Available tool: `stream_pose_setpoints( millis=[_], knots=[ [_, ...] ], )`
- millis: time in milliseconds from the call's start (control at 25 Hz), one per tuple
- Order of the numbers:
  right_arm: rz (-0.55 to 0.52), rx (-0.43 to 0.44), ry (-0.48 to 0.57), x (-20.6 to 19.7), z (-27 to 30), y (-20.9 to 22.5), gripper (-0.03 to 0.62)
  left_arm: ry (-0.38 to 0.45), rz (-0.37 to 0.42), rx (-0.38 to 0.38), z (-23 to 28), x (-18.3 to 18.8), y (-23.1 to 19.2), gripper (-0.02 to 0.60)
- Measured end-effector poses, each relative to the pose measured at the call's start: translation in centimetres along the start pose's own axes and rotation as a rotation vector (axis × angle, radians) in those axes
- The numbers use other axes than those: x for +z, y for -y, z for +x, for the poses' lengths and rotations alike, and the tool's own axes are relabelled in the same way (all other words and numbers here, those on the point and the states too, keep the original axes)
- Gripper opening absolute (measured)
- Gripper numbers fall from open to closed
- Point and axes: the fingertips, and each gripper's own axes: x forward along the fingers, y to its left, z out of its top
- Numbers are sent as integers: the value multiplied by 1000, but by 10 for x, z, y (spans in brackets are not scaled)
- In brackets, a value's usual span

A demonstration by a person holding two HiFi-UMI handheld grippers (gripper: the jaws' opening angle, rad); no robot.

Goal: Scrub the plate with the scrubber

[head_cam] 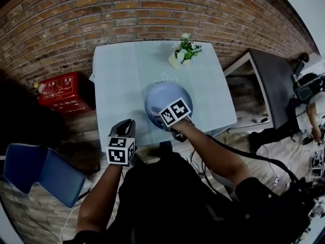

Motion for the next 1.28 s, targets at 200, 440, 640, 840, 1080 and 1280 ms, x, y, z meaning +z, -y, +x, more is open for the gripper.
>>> stream_pose_setpoints(
  millis=[200,440,640,840,1080,1280],
  knots=[
    [34,28,183,16,-25,3,71,52,-68,-18,-3,10,4,31],
    [-3,22,375,27,-65,2,71,80,-56,-71,1,15,14,12],
    [-65,-49,598,45,-117,2,71,162,-26,-88,-2,48,25,11],
    [-133,-103,763,56,-187,7,71,225,37,-49,-5,88,38,11],
    [-202,-205,938,59,-266,20,71,280,24,-41,-5,126,63,11],
    [-230,-216,1005,59,-311,27,71,338,98,23,-12,159,80,11]
  ],
)
